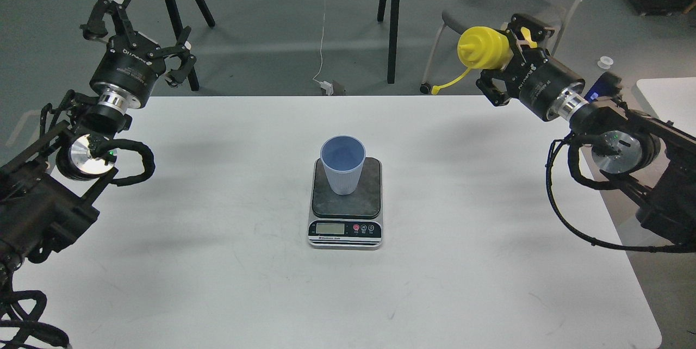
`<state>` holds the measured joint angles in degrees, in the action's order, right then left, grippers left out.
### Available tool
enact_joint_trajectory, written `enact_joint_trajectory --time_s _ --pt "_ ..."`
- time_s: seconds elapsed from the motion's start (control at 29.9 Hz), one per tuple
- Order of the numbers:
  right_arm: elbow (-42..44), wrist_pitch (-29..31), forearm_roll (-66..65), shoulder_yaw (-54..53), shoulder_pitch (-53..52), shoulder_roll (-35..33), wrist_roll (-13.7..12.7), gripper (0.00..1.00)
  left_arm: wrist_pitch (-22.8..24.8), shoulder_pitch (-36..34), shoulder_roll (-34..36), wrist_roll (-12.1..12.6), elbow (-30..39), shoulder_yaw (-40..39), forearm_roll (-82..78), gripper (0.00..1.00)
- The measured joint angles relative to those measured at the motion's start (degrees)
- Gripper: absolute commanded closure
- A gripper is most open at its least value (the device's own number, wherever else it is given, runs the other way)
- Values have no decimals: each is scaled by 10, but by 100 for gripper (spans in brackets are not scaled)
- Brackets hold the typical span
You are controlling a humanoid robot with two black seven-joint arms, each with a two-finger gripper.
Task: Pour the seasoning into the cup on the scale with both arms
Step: 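Turn the bottle upright with the right gripper, then lower the bottle onto the table beside the scale and release it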
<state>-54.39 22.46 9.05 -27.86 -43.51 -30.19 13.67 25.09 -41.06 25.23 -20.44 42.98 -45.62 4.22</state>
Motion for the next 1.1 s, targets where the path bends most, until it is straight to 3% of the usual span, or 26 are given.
enact_joint_trajectory --time_s 0.17,0.43,0.67,1.1 --pt "-1 49 57 -105 114 38 -11 63 -3 0 -2 1 0 1 0 1" --pt "4 55 98 -218 244 138 -21 62 -13 -2 -1 3 0 5 -1 1" --pt "6 56 103 -230 267 197 -22 61 -22 -3 4 3 11 6 -1 1" --pt "35 56 129 -231 296 212 -21 58 -29 -2 9 4 18 9 -6 1"
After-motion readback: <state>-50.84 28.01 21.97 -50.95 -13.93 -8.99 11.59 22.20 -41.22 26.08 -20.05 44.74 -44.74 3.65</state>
